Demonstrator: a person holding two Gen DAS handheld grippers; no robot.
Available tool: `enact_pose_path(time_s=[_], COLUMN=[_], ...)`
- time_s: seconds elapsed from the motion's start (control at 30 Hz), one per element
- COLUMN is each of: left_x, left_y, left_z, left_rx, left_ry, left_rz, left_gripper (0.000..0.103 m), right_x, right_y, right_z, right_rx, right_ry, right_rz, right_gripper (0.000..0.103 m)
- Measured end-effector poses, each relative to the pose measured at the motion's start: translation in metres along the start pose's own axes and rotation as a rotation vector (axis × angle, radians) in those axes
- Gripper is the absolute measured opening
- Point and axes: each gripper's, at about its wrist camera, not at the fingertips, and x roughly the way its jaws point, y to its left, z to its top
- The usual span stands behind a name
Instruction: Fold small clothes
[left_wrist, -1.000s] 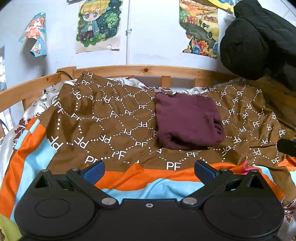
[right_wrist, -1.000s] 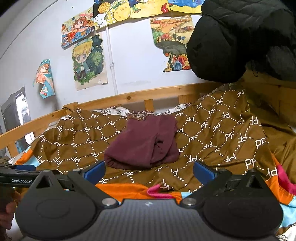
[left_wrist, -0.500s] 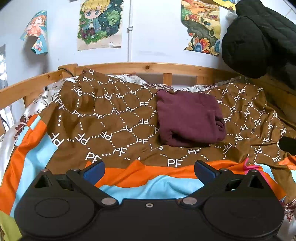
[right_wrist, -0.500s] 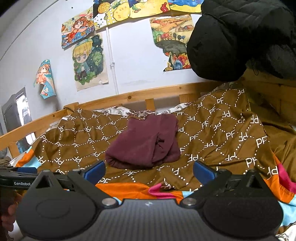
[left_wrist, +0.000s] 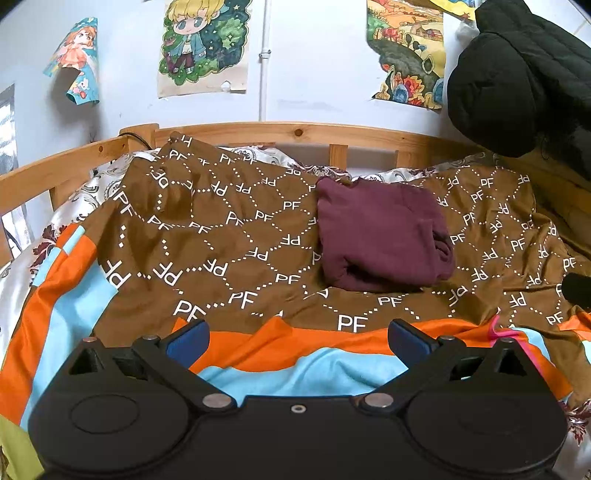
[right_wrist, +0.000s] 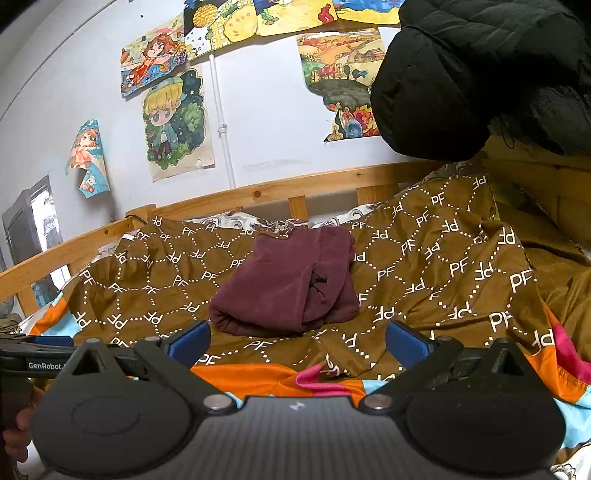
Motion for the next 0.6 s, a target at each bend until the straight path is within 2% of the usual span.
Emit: enact_pose_path(time_s=[0.6], left_x=[-0.0003], left_y=[0.001], left_z=[-0.0005], left_rx=[0.001], left_ry=[0.0], left_rz=[0.0], left_gripper=[0.102], right_x=[0.0003], right_y=[-0.0002], right_z=[-0.0007], right_rx=[0.007], right_ry=[0.001], right_rz=[-0.005], right_gripper=[0.103])
